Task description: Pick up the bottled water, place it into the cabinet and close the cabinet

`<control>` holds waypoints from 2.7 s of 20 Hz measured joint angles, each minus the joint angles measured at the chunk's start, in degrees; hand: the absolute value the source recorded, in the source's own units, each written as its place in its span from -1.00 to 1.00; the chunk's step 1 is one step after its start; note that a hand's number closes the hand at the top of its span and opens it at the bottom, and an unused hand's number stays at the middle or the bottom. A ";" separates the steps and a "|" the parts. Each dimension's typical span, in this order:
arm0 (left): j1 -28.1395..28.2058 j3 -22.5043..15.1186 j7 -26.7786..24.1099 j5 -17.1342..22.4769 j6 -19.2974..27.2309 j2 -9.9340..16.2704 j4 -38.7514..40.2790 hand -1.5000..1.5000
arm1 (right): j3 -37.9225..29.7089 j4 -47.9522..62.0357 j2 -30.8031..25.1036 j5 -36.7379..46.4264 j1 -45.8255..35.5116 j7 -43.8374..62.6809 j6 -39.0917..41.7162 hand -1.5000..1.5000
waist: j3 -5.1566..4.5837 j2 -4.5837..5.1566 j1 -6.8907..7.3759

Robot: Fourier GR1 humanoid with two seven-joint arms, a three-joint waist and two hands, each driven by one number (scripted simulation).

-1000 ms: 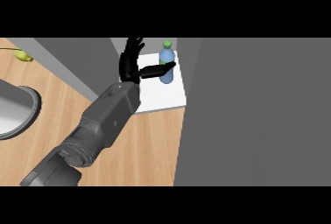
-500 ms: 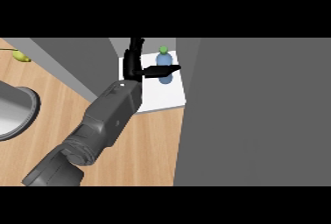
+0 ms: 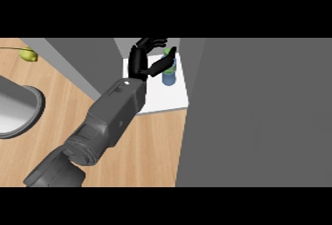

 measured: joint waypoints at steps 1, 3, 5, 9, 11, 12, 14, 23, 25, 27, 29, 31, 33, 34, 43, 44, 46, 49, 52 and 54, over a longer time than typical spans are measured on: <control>0.61 0.13 -0.57 0.09 -0.56 -0.02 -0.47 1.00 | -0.31 0.00 -0.14 -0.14 0.12 0.10 0.05 -1.00 | 0.00 -0.10 0.15; 0.89 0.34 -0.78 0.23 -1.13 -0.04 -1.57 1.00 | -0.08 0.31 0.20 0.51 0.37 -0.07 0.60 -1.00 | 0.02 -0.37 0.79; 2.31 0.42 -1.49 0.46 -1.18 -0.04 -2.92 1.00 | -0.16 -0.10 -0.12 0.41 0.26 0.21 0.82 -1.00 | 0.03 -0.57 0.98; 5.18 0.18 -1.75 1.02 -2.33 -0.08 -5.98 1.00 | -0.06 -1.19 0.19 1.22 0.35 0.53 0.97 -1.00 | 0.03 -1.06 2.06; 7.16 -0.51 -1.81 1.25 -2.99 -0.07 -8.15 1.00 | -0.18 -1.54 -0.22 0.82 0.53 1.32 1.20 -1.00 | 0.04 -1.34 2.66; 8.88 -1.11 -2.22 1.39 -3.55 -0.08 -9.44 1.00 | -0.12 -1.61 -0.34 0.75 0.46 1.52 1.39 -1.00 | 0.04 -1.46 2.95; 11.00 -1.86 -1.97 1.86 -4.43 -0.07 -11.72 1.00 | -1.06 -1.78 -0.31 -0.02 1.53 1.80 2.31 -1.00 | 0.04 -1.74 3.60; 23.81 -7.76 -2.34 3.80 -7.85 -0.07 -24.65 1.00 | -0.63 -5.16 -0.79 -1.43 2.45 5.54 2.96 1.00 | 0.06 -2.51 6.10; 27.03 -8.81 -2.36 3.54 -9.45 -0.08 -27.41 1.00 | 0.05 -5.61 -1.37 -1.88 2.59 6.92 2.43 1.00 | 0.05 -2.66 6.64; 29.56 -9.27 -1.82 2.96 -10.93 0.58 -30.00 1.00 | 0.73 -5.84 -1.75 -2.24 2.56 7.62 2.76 1.00 | 0.06 -2.76 7.07; 32.10 -9.86 -0.30 2.53 -11.25 1.65 -34.01 1.00 | 2.27 -6.17 -0.69 -2.38 3.35 7.76 3.11 1.00 | 0.06 -2.91 7.45; 35.38 -10.88 0.33 1.54 -11.33 3.20 -38.28 -1.00 | 2.48 -6.38 -0.89 -2.66 3.86 8.06 3.50 1.00 | 0.08 -3.01 7.67; 38.73 -12.10 1.40 0.69 -11.73 5.12 -42.40 -1.00 | 3.25 -6.62 -0.47 -2.88 4.56 8.08 3.78 1.00 | 0.08 -3.09 7.79; 40.30 -12.47 1.63 0.31 -12.11 6.41 -44.23 -1.00 | 3.62 -6.79 -0.63 -2.99 4.46 8.33 3.34 1.00 | 0.08 -3.12 7.87; 54.09 -15.31 5.16 -0.70 -15.07 17.51 -62.88 -1.00 | 9.66 -7.46 -1.20 -3.04 2.59 8.46 3.01 1.00 | 0.05 -3.28 8.54; 55.76 -15.32 4.92 -0.84 -15.28 18.95 -64.71 -1.00 | 10.87 -7.58 -1.43 -3.07 2.68 8.93 2.88 1.00 | 0.04 -3.30 8.56; 59.12 -14.93 4.56 -0.87 -15.22 21.67 -68.51 -1.00 | 13.44 -7.75 -1.32 -3.13 3.06 9.62 2.61 1.00 | 0.04 -3.29 8.55; 63.47 -13.71 3.71 -0.86 -15.04 25.78 -72.88 -1.00 | 17.47 -8.07 -0.70 -3.18 3.31 9.67 2.38 1.00 | 0.02 -3.36 8.44; 67.42 -11.83 3.12 -0.22 -15.70 30.32 -76.83 -1.00 | 22.50 -8.20 -0.12 -3.09 2.36 10.29 1.15 1.00 | -0.01 -3.36 8.74; 70.51 -10.62 2.18 -0.27 -15.98 33.57 -78.99 -1.00 | 25.70 -8.23 0.37 -2.94 1.59 10.78 -0.24 1.00 | -0.04 -3.42 8.99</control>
